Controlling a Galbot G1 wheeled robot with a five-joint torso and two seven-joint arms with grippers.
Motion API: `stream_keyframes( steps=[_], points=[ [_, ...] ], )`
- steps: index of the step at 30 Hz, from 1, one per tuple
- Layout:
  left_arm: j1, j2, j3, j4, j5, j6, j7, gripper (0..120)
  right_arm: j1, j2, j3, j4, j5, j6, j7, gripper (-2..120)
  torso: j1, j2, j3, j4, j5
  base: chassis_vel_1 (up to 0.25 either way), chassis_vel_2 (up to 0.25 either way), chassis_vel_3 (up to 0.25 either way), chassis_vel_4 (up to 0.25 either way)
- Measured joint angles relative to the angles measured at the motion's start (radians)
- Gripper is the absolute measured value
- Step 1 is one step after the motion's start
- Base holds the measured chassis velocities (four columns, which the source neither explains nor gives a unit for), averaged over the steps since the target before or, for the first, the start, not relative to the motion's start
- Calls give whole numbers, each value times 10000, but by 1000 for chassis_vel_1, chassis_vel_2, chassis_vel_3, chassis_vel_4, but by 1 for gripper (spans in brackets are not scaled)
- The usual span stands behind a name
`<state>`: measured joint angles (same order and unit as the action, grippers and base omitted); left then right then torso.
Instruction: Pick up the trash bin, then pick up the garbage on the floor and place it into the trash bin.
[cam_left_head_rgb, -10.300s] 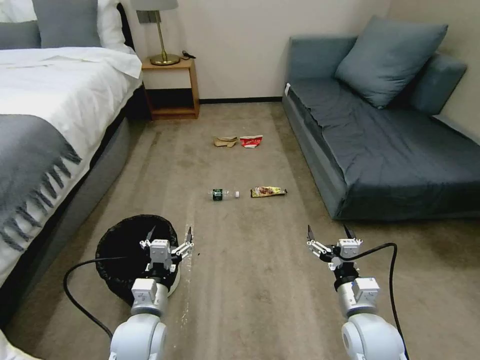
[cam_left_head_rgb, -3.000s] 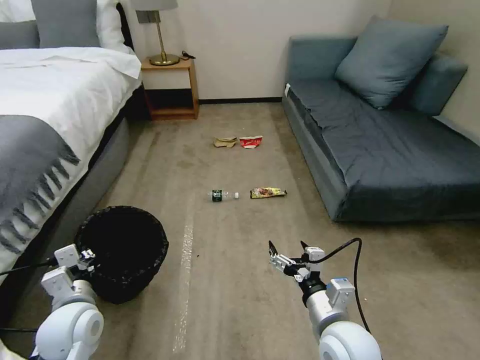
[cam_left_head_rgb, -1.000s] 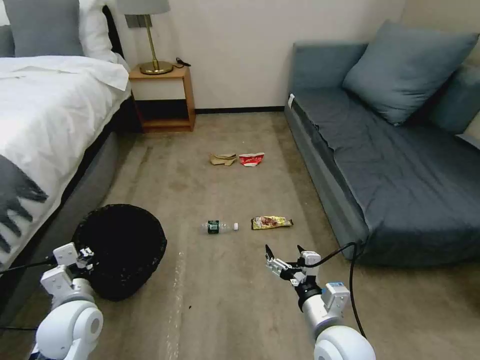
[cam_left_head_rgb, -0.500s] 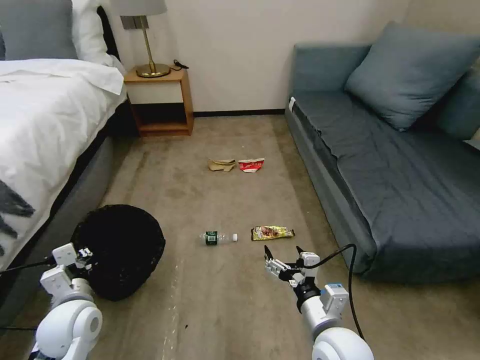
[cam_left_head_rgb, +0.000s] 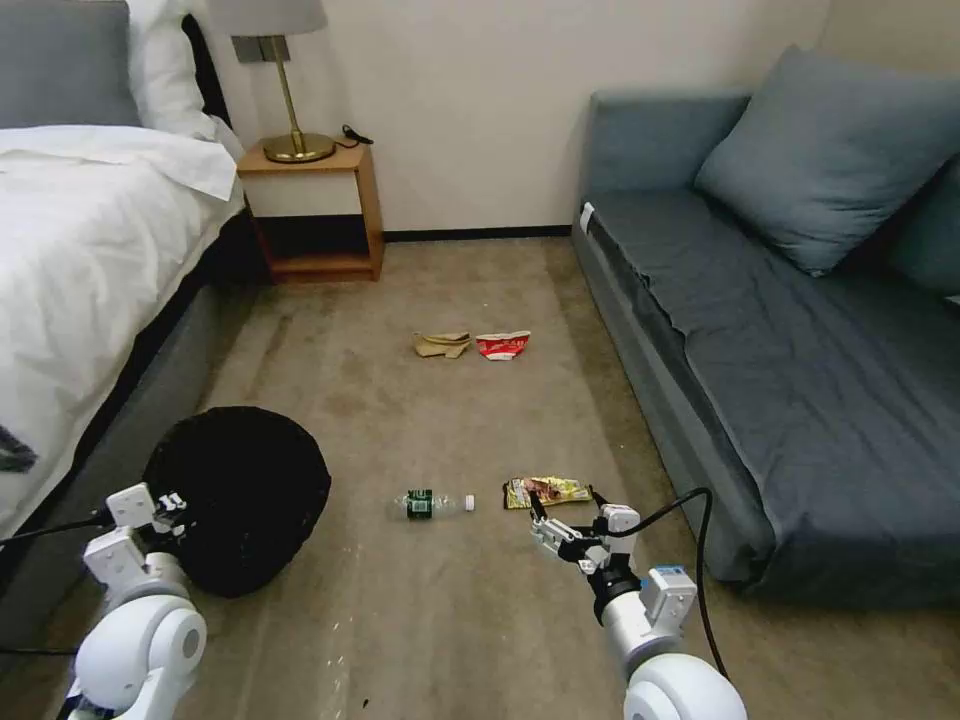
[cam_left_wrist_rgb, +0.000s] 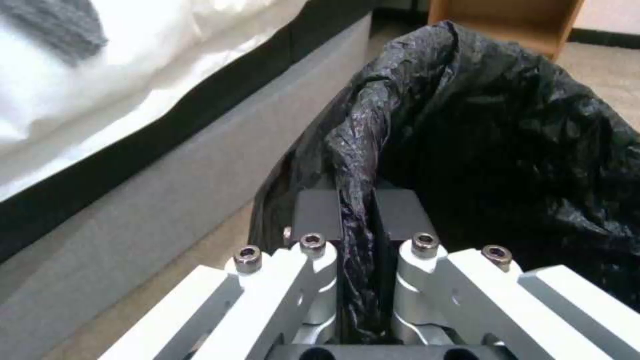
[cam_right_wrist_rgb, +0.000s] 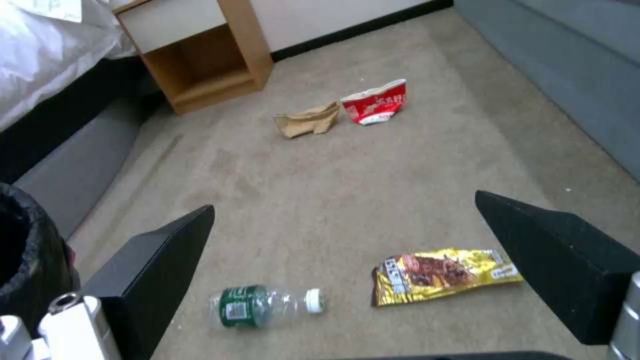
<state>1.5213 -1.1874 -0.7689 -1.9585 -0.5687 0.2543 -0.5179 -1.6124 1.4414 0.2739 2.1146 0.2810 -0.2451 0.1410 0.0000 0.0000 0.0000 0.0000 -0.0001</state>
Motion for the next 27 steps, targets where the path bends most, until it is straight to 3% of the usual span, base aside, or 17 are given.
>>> stream_keyframes(
  steps=[15,27],
  points=[
    [33,-28,-6,58,38,-54,9,8,161,-82,-38,-124,119,-33,31,100,0,0,0,0,1,-85,91,88,-82],
    [157,26,-14,91,44,-83,21,8,623,-614,-241,-349,641,-52,-121,100,0,0,0,-1,1,-89,89,91,-100]
  ],
)
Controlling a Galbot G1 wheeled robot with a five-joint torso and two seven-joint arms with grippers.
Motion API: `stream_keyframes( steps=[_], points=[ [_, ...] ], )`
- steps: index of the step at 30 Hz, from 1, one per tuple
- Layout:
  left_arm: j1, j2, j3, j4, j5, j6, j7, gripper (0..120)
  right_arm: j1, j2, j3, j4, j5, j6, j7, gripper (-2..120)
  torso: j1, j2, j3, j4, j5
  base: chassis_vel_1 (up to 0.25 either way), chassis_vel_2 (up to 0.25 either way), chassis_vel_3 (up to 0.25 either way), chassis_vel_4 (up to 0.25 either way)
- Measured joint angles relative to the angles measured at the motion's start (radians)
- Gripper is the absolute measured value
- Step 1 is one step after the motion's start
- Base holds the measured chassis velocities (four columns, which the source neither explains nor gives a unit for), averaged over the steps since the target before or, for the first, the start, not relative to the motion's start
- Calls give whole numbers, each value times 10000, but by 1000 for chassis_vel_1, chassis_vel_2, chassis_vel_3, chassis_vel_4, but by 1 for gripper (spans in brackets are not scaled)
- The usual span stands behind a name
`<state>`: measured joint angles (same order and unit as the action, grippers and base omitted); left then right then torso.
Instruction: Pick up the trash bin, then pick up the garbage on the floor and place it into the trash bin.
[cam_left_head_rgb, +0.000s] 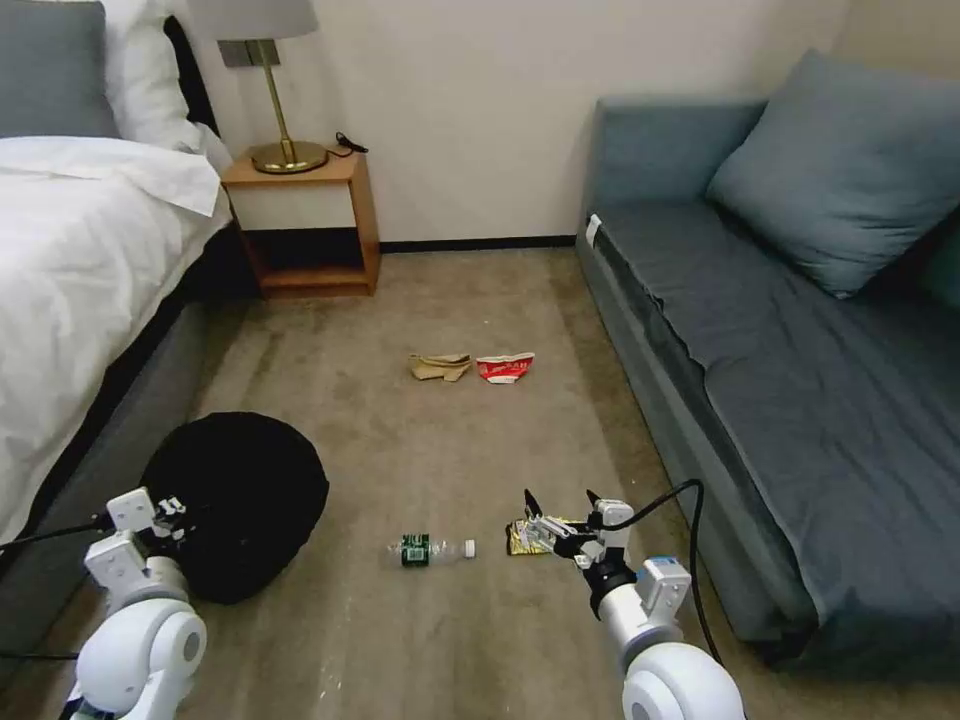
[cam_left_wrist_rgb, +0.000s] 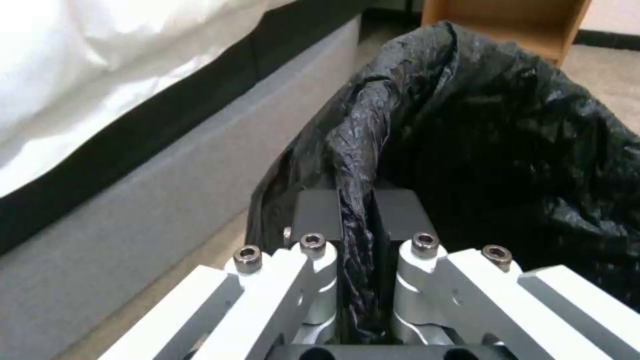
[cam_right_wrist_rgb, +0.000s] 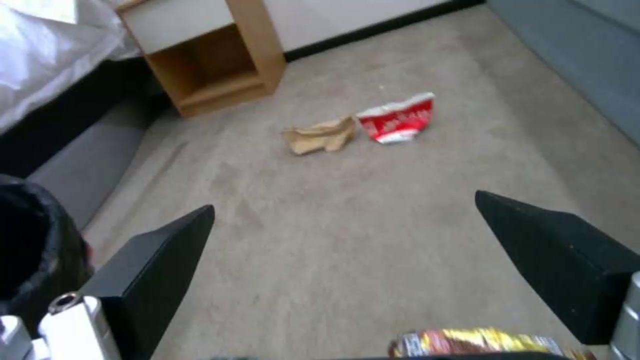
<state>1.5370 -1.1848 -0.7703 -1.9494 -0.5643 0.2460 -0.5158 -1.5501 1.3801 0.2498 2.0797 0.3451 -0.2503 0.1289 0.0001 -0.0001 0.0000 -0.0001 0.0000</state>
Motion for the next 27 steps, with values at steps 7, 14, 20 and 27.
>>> stream_keyframes(
  steps=[7,14,20,27],
  points=[
    [126,295,-13,14,-24,-29,18,8,1063,-1400,-272,-531,765,-225,-273,100,0,0,0,3,2,-30,30,22,-28],
    [8,637,13,297,-216,-45,119,8,3307,-3381,-1078,-1545,1510,-1499,-2025,100,0,0,0,-2,2,0,0,0,0],
    [86,681,41,215,-166,-108,270,8,5990,-4246,-3150,-2843,1864,-2205,-3228,100,0,0,1,0,1,0,0,0,0],
    [87,504,58,183,70,-129,351,8,8837,-3692,-5928,-4564,2211,-2547,-3831,100,0,0,1,6,0,0,0,0,0]
  ],
)
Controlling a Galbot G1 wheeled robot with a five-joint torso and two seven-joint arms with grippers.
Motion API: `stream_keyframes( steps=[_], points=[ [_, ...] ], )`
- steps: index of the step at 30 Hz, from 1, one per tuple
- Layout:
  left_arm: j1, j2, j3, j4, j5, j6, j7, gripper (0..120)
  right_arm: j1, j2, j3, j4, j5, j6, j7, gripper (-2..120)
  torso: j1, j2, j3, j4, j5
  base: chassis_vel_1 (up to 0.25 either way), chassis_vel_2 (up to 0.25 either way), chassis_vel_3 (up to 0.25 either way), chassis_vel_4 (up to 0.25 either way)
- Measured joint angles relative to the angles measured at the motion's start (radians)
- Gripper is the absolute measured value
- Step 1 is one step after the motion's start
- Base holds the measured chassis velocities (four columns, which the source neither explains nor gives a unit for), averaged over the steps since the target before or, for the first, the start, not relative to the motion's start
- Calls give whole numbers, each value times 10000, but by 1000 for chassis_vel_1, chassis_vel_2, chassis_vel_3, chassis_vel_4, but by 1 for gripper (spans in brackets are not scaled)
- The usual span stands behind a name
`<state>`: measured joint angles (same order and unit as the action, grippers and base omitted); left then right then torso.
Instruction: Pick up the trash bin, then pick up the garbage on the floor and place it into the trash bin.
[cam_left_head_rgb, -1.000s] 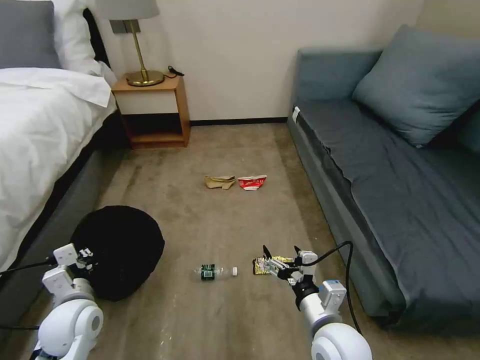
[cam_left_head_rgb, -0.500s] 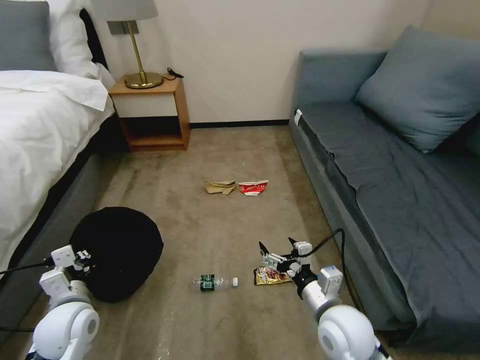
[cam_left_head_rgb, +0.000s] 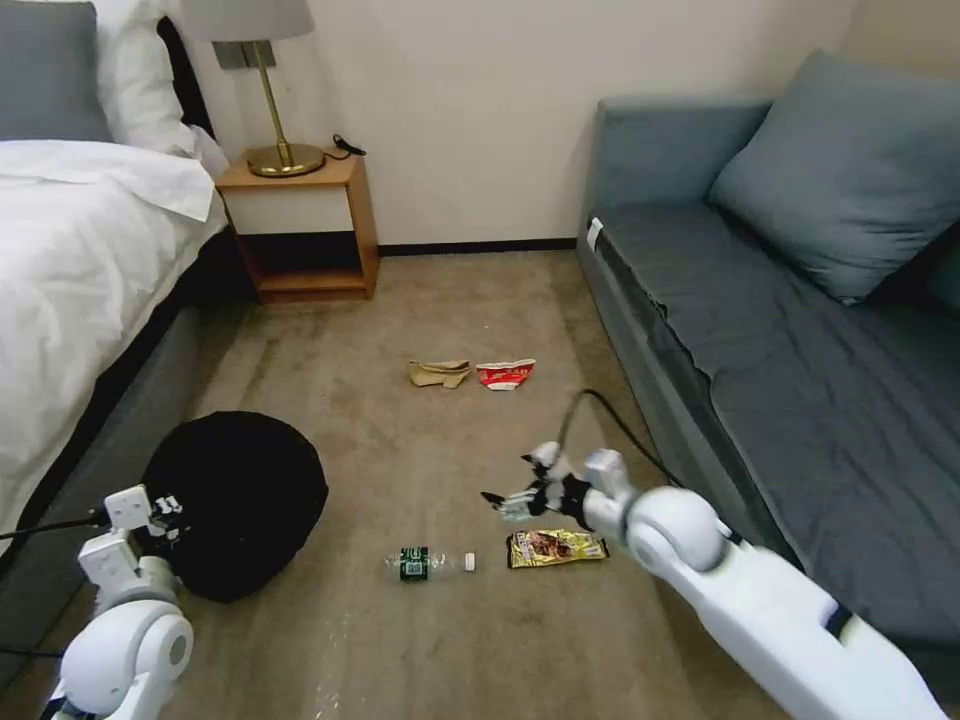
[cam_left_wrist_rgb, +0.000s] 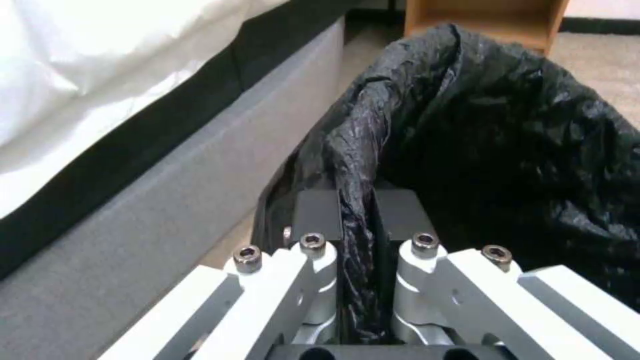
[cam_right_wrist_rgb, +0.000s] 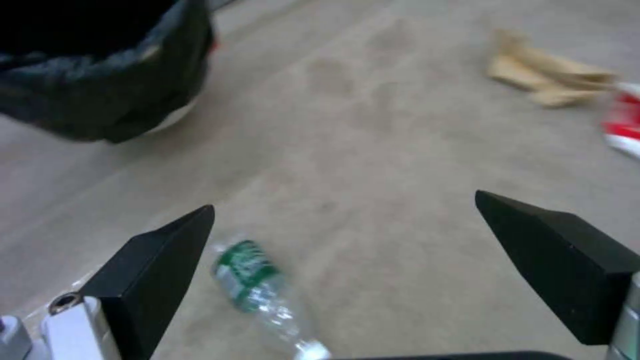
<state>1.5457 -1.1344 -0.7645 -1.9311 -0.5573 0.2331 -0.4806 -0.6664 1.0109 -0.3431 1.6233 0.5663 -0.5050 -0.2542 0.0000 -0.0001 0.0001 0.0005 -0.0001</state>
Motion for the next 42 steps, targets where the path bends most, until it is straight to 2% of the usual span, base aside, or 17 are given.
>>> stream_keyframes(
  steps=[6,13,16,24,34,39,42],
  points=[
    [-166,88,-45,-41,63,53,77,8,927,955,-1860,-1494,-515,-103,-481,100,1,0,0,-6,0,0,0,0,0],
    [-158,171,36,-43,285,66,133,8,1160,1583,-2771,-2583,-1329,78,-739,100,0,0,0,-5,-1,0,0,0,0],
    [-140,61,116,-57,402,59,168,8,1358,2132,-3173,-3582,-2073,440,-1003,100,0,0,-1,-5,-2,0,0,0,0],
    [-103,-174,212,-136,639,22,239,8,1333,3272,-3258,-5198,-3014,929,-1174,100,0,0,-1,-4,1,0,0,0,0],
    [101,-381,151,-246,689,-53,305,8,1151,3934,-3306,-6717,-4036,1534,-1372,99,0,0,-1,-5,0,0,0,0,0],
    [61,-404,164,-244,691,-61,320,8,1150,4225,-3218,-7377,-4377,1777,-1473,88,0,0,-1,-5,0,0,0,0,0],
    [34,-395,180,-229,691,-62,324,8,1140,4369,-3040,-7660,-4558,1968,-1553,73,0,0,-1,-5,0,0,0,0,0]
  ],
)
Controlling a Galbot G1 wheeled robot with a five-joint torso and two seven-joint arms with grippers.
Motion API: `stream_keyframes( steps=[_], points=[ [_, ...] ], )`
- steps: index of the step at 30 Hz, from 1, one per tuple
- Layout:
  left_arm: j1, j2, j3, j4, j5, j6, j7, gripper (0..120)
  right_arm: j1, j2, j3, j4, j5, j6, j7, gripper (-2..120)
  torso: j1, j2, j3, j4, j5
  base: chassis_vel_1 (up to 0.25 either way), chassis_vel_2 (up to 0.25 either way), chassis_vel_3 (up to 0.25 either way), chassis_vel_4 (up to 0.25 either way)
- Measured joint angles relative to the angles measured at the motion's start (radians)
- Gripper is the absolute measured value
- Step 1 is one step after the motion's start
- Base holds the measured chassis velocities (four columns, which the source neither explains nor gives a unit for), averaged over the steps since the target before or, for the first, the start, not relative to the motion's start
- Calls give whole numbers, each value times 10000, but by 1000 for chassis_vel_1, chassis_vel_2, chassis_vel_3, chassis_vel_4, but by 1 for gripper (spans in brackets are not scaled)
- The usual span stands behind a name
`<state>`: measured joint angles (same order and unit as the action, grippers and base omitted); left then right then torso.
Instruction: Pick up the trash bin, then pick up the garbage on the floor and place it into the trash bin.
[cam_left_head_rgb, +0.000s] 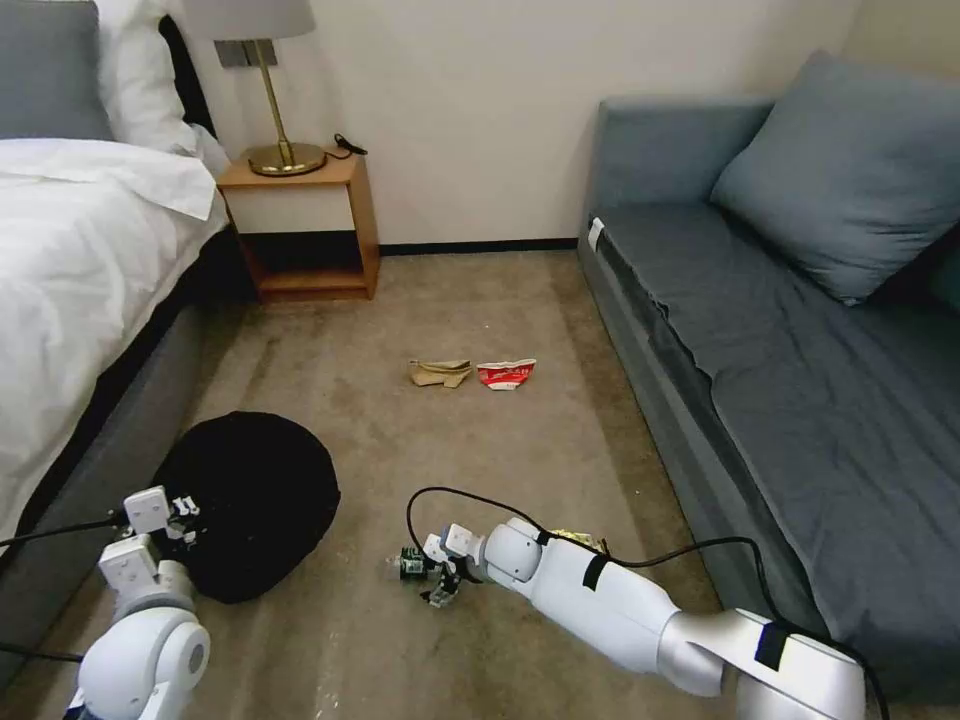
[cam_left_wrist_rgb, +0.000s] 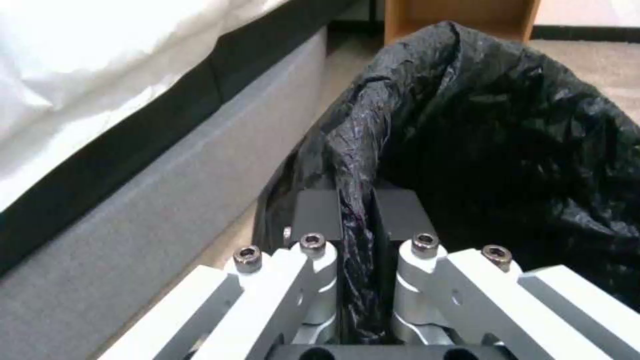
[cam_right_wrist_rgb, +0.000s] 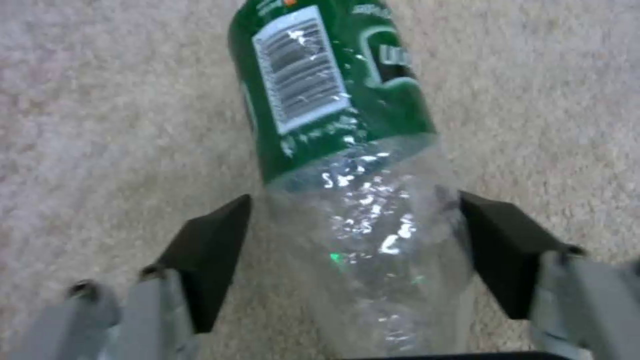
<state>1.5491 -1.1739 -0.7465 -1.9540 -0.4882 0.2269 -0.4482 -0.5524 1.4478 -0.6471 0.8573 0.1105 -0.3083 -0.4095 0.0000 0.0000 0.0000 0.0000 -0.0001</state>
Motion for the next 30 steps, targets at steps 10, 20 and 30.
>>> stream_keyframes(
  steps=[10,20,30],
  points=[
    [47,31,-4,-33,-24,0,9,8,-8,-62,202,11,15,191,16,41,0,-1,0,0,1,0,0,0,0],
    [94,120,-6,-33,-58,9,39,8,-4,-169,956,817,209,248,17,28,0,0,0,0,1,0,0,0,0],
    [254,76,18,-150,-73,-70,117,8,-199,-115,2504,2453,1388,284,826,28,0,0,0,0,1,0,0,0,0]
  ],
)
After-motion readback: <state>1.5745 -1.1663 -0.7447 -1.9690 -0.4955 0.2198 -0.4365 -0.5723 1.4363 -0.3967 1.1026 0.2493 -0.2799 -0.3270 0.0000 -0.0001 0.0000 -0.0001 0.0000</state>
